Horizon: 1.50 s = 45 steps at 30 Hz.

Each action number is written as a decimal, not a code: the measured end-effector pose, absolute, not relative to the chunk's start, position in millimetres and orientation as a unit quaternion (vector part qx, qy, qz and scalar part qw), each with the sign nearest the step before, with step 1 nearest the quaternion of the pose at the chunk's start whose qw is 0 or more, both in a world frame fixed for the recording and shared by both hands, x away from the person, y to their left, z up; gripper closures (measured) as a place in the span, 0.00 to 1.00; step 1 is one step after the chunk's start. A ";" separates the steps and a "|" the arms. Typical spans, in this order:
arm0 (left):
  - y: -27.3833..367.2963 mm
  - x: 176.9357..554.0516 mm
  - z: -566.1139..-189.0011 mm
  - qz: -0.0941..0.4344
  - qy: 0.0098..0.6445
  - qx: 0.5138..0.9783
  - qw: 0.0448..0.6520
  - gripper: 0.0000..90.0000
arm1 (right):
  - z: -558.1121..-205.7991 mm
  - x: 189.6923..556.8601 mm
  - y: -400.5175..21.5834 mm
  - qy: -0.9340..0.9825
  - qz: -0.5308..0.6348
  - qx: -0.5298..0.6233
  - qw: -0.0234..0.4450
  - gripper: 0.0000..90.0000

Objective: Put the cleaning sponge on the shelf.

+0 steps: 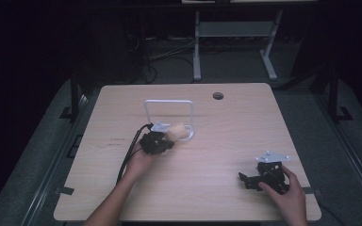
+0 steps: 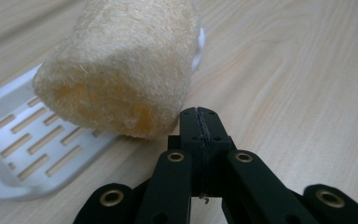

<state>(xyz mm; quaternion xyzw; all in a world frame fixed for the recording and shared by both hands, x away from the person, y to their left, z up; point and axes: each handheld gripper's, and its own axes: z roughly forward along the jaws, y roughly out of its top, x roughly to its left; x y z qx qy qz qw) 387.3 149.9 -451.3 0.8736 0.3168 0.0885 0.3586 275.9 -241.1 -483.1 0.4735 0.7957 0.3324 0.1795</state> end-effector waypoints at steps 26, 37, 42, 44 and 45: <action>177.2 401.1 -454.1 0.129 0.363 0.848 0.364 1.00 | -483.2 275.9 -241.2 0.796 0.332 0.473 0.180 0.01; 183.0 403.3 -454.1 0.132 0.367 0.845 0.364 1.00 | -483.1 275.8 -241.1 0.796 0.332 0.474 0.180 0.01; 184.7 399.7 -451.5 0.133 0.366 0.848 0.360 0.99 | -483.1 275.8 -241.1 0.796 0.332 0.474 0.180 0.01; 185.6 396.4 -449.1 0.135 0.365 0.848 0.360 0.99 | -483.1 275.8 -241.1 0.796 0.332 0.474 0.179 0.01; 186.7 395.1 -447.8 0.137 0.364 0.848 0.360 0.99 | -483.1 275.9 -241.1 0.796 0.332 0.473 0.180 0.01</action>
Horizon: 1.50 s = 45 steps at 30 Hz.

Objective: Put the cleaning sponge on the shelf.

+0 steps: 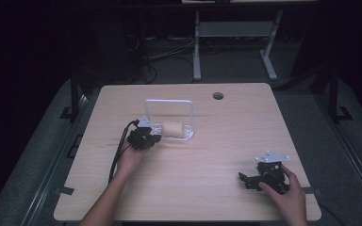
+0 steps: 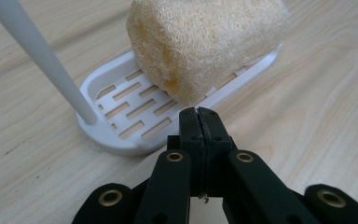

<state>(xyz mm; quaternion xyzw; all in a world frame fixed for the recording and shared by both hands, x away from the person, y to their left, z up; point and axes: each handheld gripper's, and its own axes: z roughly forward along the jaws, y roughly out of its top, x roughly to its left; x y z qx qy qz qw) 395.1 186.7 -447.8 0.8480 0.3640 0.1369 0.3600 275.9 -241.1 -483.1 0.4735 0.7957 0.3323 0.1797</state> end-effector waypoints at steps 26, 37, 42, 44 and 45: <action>217.3 344.2 -429.3 0.153 0.362 0.847 0.357 0.32 | -483.1 275.8 -241.1 0.796 0.332 0.474 0.180 0.01; 242.3 317.8 -432.3 0.161 0.368 0.841 0.361 0.23 | -483.2 275.9 -241.1 0.796 0.332 0.473 0.180 0.01; 250.0 309.2 -436.0 0.162 0.371 0.841 0.359 0.22 | -483.1 275.8 -241.1 0.796 0.332 0.473 0.180 0.01; 254.7 302.7 -438.7 0.161 0.374 0.841 0.357 0.22 | -483.2 275.8 -241.1 0.796 0.332 0.473 0.180 0.01; 256.6 300.8 -439.3 0.160 0.374 0.841 0.357 0.22 | -483.1 275.8 -241.1 0.796 0.332 0.473 0.180 0.01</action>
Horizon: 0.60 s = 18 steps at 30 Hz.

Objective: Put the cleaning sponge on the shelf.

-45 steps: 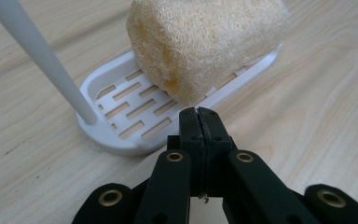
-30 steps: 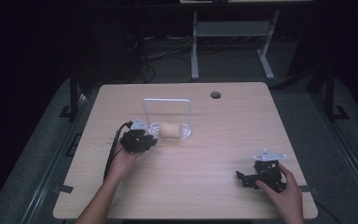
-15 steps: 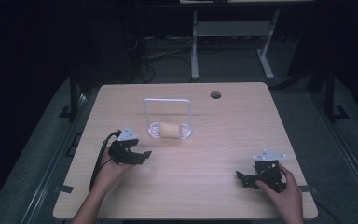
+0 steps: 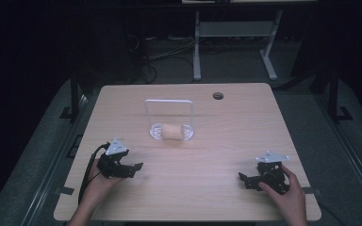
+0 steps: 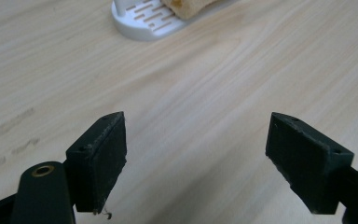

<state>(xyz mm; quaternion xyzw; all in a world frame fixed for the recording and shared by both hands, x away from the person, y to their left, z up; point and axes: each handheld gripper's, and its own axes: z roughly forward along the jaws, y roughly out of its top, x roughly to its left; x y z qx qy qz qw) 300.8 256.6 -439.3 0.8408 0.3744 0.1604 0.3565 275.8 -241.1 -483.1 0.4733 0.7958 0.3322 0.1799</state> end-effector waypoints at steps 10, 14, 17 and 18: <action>267.9 282.2 -453.3 0.154 0.373 0.848 0.343 0.20 | -483.1 275.8 -241.1 0.796 0.332 0.473 0.180 0.01; 271.1 278.3 -460.0 0.151 0.370 0.855 0.331 0.19 | -483.1 275.8 -241.1 0.796 0.332 0.473 0.180 0.01; 271.0 277.4 -462.9 0.148 0.367 0.859 0.325 0.18 | -483.2 275.8 -241.0 0.795 0.333 0.474 0.180 0.01; 271.1 277.8 -463.9 0.144 0.366 0.861 0.322 0.16 | -483.1 275.7 -240.9 0.795 0.333 0.474 0.179 0.01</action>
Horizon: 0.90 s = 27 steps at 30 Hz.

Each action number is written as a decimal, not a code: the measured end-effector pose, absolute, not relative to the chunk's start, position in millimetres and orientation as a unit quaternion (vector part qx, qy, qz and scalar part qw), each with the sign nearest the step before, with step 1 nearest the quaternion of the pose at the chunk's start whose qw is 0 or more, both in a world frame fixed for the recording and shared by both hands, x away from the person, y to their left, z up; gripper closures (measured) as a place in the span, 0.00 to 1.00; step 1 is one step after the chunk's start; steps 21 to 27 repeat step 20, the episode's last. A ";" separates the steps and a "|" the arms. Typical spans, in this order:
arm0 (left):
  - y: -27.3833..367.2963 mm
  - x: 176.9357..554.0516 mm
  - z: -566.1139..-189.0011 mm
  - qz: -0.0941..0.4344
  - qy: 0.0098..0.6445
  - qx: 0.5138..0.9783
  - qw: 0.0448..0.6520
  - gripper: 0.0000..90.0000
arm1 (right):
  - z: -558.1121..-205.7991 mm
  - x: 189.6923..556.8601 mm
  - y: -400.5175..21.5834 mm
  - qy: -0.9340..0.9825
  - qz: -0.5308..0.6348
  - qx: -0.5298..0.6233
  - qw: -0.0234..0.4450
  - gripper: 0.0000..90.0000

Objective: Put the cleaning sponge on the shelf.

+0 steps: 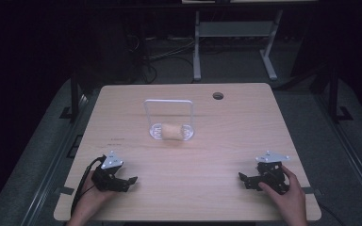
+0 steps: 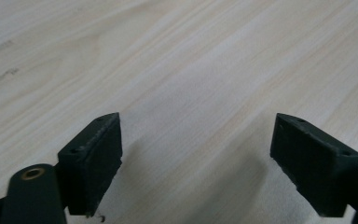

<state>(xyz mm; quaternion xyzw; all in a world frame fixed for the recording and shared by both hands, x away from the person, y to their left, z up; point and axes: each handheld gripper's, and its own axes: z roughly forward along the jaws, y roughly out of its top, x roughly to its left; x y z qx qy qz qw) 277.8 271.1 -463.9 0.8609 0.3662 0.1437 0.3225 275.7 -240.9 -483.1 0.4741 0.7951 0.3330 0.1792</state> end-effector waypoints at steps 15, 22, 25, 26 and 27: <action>279.3 270.0 -474.8 0.154 0.356 0.849 0.359 0.14 | -483.2 275.6 -241.1 0.796 0.333 0.473 0.180 0.01; 279.3 270.0 -474.8 0.154 0.356 0.849 0.359 0.14 | -483.0 275.3 -241.1 0.796 0.332 0.473 0.179 0.01; 279.3 270.0 -474.8 0.154 0.356 0.849 0.359 0.14 | -483.0 275.3 -241.1 0.796 0.332 0.473 0.179 0.01; 279.3 270.0 -474.8 0.154 0.356 0.849 0.359 0.14 | -483.0 275.3 -241.1 0.796 0.332 0.473 0.179 0.01; 279.3 270.0 -474.8 0.154 0.356 0.849 0.359 0.14 | -483.0 275.3 -241.1 0.796 0.332 0.473 0.179 0.01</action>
